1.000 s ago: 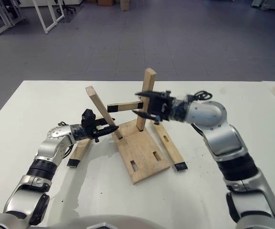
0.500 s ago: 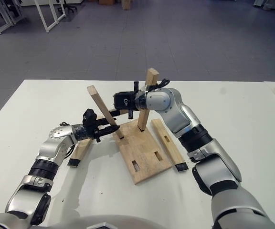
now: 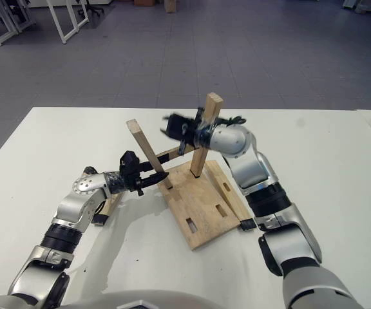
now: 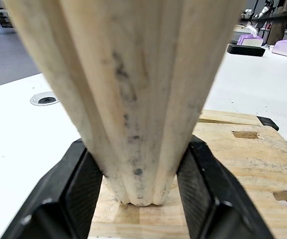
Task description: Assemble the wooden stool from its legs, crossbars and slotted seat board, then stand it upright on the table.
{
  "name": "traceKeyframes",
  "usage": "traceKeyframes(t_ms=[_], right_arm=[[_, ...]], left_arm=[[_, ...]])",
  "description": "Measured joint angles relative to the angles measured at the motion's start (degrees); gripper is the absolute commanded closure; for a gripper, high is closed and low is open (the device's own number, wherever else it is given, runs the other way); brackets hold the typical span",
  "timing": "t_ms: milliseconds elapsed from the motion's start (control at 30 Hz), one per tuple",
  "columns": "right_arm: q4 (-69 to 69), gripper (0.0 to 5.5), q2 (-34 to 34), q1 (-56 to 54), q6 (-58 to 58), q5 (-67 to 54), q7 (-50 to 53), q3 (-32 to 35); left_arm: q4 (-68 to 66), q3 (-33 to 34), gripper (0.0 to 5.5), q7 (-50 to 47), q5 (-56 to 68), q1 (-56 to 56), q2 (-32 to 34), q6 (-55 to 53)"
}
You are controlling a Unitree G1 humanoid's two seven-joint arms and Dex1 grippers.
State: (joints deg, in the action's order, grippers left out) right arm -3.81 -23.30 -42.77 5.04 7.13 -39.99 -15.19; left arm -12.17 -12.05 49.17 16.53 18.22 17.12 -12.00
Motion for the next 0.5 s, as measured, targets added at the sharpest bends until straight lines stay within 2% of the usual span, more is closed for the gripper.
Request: traceKeyframes(t_ms=[133, 333, 500], right_arm=[[3.23, 4.21, -0.06, -1.85, 2.54, -0.1, 0.56, 1.25], [4.86, 4.21, -3.97, 8.97, 5.89, 1.49, -6.42, -5.77], [4.84, 4.21, -4.84, 8.18, 6.23, 3.71, -6.57, -7.32]], left_arm=[[0.3, -1.01, 3.45, -1.07, 0.0, 0.28, 0.69, -1.24], [0.78, -1.17, 3.45, -1.19, 0.11, 1.26, 0.94, -3.51], [1.45, -1.12, 3.45, -1.4, 0.15, 2.55, 1.12, -7.06]])
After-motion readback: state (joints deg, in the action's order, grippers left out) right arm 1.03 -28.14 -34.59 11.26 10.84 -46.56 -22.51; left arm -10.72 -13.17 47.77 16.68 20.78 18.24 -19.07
